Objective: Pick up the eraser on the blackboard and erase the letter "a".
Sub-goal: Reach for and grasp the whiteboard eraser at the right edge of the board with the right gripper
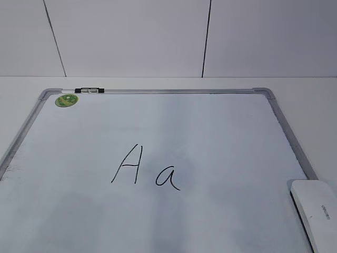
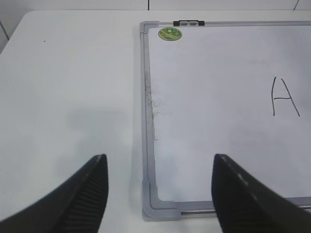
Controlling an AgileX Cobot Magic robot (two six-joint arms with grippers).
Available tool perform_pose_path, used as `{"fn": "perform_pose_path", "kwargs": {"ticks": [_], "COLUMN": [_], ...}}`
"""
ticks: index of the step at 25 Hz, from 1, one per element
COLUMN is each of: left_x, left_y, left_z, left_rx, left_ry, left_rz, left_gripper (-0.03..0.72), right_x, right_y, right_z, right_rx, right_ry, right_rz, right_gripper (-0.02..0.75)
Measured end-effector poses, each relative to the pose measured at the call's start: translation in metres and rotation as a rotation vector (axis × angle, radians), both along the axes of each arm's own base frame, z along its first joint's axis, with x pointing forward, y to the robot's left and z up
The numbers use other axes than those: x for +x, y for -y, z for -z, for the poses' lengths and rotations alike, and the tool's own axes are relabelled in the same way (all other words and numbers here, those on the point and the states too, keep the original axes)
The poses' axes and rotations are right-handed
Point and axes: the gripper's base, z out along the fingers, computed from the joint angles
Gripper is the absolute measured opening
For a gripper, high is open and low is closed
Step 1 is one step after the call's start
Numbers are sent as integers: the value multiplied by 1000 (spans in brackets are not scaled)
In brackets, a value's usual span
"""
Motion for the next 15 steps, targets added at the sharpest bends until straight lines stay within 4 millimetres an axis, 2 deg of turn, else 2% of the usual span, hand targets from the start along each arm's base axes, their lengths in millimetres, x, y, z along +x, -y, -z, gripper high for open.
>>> {"fn": "perform_pose_path", "kwargs": {"ticks": [15], "left_x": [0], "left_y": [0], "left_z": [0], "left_rx": [0], "left_ry": [0], "left_rz": [0], "left_gripper": [497], "right_x": [0], "right_y": [0], "right_z": [0], "right_rx": [-2], "right_ry": [0], "right_rz": [1], "right_gripper": [592]}}
